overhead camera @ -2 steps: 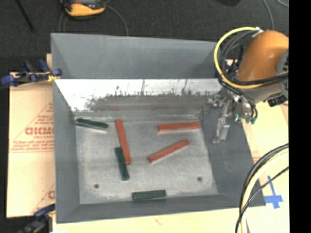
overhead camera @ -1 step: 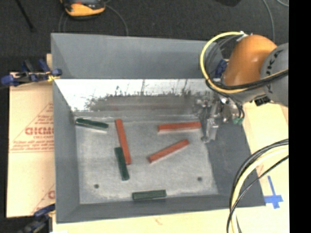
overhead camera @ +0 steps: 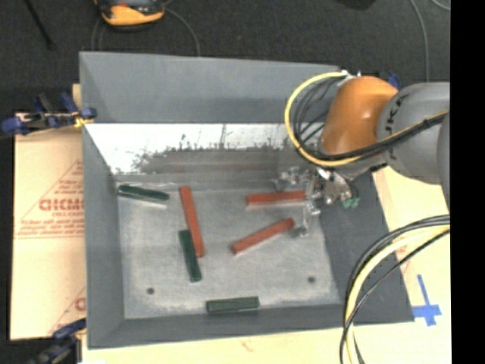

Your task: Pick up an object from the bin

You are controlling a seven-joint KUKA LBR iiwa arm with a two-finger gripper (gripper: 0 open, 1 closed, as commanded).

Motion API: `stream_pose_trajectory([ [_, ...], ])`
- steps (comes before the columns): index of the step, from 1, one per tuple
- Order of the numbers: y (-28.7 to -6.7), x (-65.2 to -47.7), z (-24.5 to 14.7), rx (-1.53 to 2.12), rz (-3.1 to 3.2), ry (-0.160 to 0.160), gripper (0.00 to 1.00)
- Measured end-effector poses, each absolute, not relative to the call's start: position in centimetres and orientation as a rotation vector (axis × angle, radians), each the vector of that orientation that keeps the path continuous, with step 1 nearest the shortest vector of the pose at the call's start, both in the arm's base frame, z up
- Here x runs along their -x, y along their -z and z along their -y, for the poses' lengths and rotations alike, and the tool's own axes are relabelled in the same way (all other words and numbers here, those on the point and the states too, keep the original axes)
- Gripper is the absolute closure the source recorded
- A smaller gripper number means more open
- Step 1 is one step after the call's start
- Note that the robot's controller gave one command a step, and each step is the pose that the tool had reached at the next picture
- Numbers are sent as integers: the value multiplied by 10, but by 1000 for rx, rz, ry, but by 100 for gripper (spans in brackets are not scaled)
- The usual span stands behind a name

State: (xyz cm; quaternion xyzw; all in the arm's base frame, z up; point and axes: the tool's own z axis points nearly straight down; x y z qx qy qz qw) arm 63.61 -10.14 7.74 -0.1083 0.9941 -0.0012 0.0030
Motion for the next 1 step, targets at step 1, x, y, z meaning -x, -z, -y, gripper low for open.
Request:
stream_pose_trajectory([
  [1,-66,-645,95,352,-3114,5,0],
])
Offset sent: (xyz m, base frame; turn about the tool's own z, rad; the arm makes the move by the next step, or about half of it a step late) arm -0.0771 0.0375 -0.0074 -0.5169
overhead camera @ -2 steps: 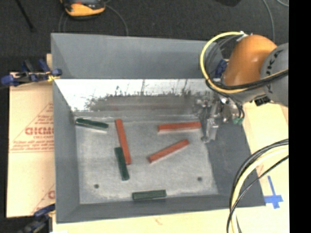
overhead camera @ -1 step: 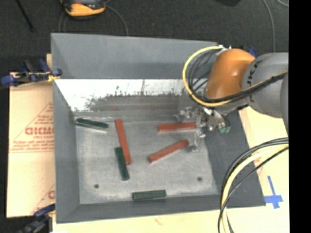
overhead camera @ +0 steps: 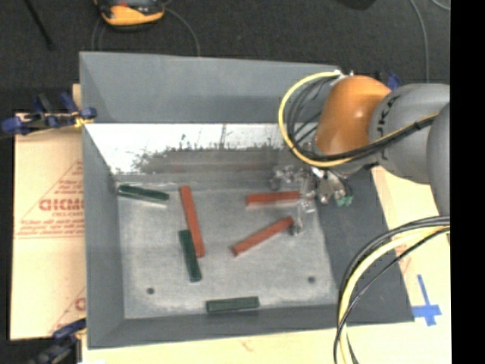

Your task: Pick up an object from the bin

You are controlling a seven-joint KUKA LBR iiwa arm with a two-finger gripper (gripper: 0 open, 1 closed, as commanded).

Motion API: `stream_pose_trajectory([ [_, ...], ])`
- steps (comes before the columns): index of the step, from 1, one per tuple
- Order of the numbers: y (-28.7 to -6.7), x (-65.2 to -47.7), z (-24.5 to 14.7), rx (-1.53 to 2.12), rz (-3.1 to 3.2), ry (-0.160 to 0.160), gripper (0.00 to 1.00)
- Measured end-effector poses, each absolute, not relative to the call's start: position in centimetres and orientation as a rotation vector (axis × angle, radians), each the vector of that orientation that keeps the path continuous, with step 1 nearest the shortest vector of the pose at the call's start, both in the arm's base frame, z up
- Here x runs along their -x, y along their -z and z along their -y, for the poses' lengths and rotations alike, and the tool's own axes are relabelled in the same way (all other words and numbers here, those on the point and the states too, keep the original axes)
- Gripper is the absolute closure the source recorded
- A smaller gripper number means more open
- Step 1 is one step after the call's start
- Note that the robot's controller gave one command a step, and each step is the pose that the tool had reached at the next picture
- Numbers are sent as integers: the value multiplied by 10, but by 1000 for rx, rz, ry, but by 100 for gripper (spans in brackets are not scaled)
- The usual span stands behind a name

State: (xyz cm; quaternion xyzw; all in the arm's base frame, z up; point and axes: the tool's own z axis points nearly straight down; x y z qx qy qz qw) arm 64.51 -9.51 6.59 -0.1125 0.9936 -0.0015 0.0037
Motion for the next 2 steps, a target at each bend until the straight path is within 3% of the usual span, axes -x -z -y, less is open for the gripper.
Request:
stream_pose_trajectory([
  [1,-71,-560,65,1125,-2930,1,100],
  [2,-71,-560,65,1126,-2929,2,100],
])
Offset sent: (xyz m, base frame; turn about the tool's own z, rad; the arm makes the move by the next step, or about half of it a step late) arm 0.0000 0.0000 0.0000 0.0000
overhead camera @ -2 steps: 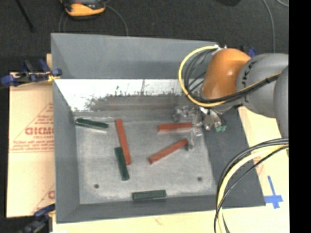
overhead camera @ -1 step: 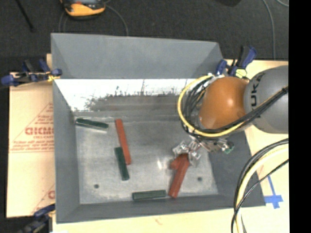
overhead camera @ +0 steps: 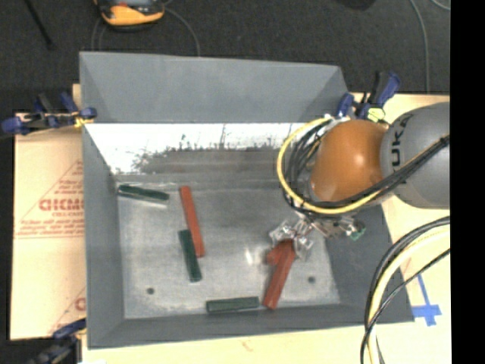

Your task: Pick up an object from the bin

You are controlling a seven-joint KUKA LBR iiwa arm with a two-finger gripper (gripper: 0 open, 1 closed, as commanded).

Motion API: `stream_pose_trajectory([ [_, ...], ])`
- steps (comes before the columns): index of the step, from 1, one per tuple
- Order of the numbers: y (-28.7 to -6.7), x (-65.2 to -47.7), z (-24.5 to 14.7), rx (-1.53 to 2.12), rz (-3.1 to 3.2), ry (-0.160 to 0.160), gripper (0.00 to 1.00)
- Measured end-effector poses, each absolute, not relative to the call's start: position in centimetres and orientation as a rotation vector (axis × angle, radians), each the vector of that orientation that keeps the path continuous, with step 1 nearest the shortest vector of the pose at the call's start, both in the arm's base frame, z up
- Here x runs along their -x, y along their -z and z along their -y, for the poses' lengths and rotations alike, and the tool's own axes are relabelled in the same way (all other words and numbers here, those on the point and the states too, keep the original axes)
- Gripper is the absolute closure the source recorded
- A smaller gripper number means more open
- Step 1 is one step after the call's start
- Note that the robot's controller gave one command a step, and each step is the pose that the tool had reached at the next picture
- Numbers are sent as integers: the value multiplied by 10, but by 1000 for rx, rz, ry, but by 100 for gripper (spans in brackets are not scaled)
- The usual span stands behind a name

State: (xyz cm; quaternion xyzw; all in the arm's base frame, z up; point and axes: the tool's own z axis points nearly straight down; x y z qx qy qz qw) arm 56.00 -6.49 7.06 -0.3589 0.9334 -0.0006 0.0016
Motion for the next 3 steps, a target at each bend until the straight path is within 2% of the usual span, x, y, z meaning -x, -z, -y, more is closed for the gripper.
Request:
stream_pose_trajectory([
  [1,-110,-571,62,1044,-2967,-3,100],
  [2,-138,-565,58,1251,-2876,5,100],
  [3,-112,-553,84,1523,-2744,2,100],
])
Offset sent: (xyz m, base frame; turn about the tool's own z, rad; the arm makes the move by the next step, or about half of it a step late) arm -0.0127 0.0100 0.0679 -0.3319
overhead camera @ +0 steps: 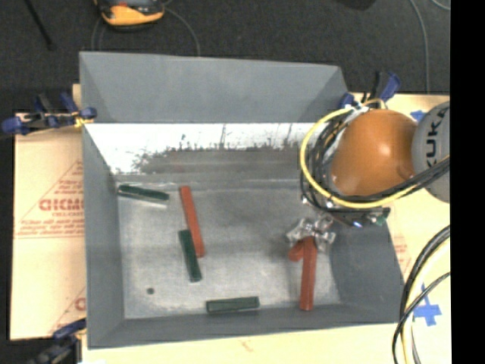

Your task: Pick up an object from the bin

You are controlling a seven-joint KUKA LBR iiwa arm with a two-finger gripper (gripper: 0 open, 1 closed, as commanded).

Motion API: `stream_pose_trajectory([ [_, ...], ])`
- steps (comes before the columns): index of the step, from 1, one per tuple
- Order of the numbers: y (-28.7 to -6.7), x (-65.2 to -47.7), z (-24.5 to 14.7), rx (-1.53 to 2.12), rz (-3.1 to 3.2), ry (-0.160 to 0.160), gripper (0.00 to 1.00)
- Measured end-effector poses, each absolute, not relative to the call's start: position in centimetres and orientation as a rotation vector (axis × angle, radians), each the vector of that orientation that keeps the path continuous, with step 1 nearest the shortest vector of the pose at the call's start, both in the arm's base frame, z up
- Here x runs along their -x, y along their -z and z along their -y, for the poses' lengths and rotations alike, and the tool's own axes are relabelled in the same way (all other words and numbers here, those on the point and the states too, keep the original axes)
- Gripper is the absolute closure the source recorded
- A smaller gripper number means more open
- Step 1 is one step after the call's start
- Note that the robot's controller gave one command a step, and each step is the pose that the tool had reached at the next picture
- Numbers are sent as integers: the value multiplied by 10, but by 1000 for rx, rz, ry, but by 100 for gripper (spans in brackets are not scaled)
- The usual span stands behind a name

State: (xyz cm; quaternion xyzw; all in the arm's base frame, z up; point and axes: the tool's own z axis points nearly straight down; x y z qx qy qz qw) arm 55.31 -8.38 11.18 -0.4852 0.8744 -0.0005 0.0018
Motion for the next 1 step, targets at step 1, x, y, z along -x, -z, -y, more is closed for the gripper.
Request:
stream_pose_trajectory([
  [1,-304,-528,39,1208,-2892,5,100],
])
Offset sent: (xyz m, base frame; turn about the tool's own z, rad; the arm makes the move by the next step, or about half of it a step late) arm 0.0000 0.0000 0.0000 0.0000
